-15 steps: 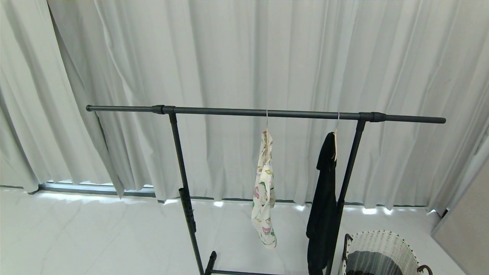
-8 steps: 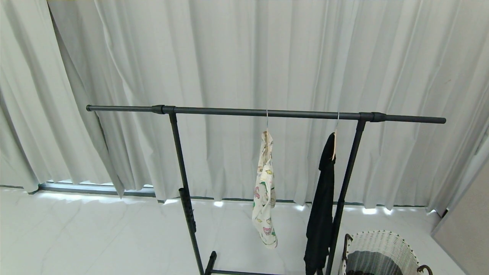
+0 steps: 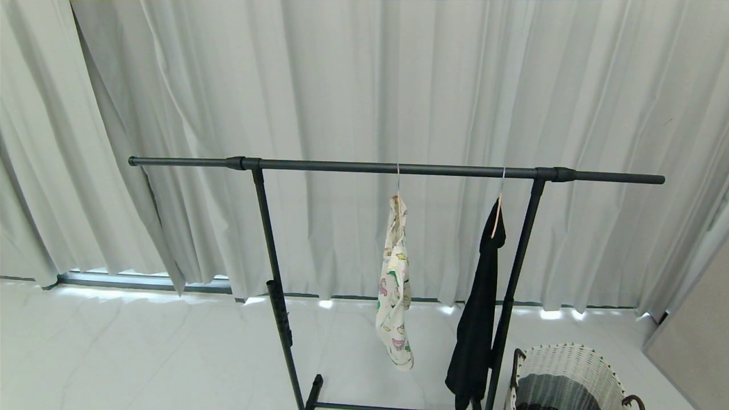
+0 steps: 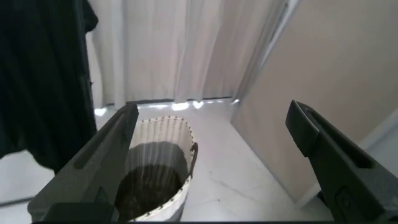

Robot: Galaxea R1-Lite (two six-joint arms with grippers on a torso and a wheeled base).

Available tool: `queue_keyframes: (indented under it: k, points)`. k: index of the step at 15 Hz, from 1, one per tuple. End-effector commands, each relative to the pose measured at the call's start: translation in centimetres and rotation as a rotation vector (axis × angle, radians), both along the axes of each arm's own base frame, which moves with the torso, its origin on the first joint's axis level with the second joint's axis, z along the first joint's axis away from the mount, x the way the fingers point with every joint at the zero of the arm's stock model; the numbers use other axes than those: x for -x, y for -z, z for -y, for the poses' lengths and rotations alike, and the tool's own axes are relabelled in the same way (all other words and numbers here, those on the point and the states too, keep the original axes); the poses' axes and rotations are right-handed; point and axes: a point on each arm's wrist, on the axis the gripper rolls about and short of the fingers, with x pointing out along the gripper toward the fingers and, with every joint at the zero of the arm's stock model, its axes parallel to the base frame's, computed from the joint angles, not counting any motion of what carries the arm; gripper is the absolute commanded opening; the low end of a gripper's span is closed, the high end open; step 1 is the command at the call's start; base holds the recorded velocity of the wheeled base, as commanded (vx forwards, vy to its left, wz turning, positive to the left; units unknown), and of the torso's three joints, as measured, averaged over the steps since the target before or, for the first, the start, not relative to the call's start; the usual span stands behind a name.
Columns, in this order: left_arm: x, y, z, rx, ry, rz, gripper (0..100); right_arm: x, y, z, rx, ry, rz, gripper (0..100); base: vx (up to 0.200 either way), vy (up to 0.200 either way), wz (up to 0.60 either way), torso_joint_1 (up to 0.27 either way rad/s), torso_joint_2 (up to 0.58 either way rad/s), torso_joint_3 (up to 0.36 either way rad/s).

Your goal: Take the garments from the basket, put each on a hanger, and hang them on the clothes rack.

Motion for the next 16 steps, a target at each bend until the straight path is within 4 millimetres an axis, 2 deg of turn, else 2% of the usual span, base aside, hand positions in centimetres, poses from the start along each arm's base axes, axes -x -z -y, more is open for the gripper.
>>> queue_keyframes:
  k: [1,3,4,5,8,10,11,13,15,16]
  points:
    - [0.0,0.0,0.0,0.001,-0.001,-0.002,100,-0.1,0.0,0.0,-0.001,-0.027,0.003,100,0.0,0.0,0.0,0.0,0.0,0.0]
    - [0.0,0.0,0.0,-0.001,-0.004,-0.003,100,-0.1,-0.1,-0.2,-0.003,-0.102,0.013,100,0.0,0.0,0.0,0.0,0.0,0.0]
    - [0.5,0.2,0.2,0.001,-0.082,0.057,100,-0.2,0.0,-0.4,-0.039,-0.204,0.019,100,0.0,0.0,0.0,0.0,0.0,0.0]
    - [0.6,0.2,0.2,0.023,-0.076,0.07,100,-0.2,0.0,-0.6,-0.077,-0.296,0.017,100,0.0,0.0,0.0,0.0,0.0,0.0]
    - [0.8,0.2,0.2,0.015,-0.071,0.088,100,-0.2,0.0,-0.6,-0.076,-0.295,0.023,100,0.0,0.0,0.0,0.0,0.0,0.0]
    - [0.8,0.2,0.2,0.015,-0.071,0.088,100,-0.1,-1.3,-0.6,-0.004,-0.297,0.136,100,0.0,0.0,0.0,0.0,0.0,0.0]
    - [0.8,0.2,0.2,0.015,-0.071,0.088,100,-0.1,-1.2,-0.6,-0.006,-0.297,0.13,100,0.0,0.0,0.0,0.0,0.0,0.0]
    - [0.8,0.2,0.2,0.015,-0.071,0.088,100,-0.2,0.3,-0.7,-0.068,-0.319,-0.007,100,0.0,0.0,0.0,0.0,0.0,0.0]
    - [0.8,0.2,0.2,0.015,-0.071,0.088,100,-0.1,0.4,-1.1,-0.093,-0.542,-0.035,100,0.0,0.0,0.0,0.0,0.0,0.0]
    - [0.8,0.2,0.2,0.015,-0.071,0.088,100,0.0,0.3,-1.1,-0.098,-0.541,-0.046,100,0.0,0.0,0.0,0.0,0.0,0.0]
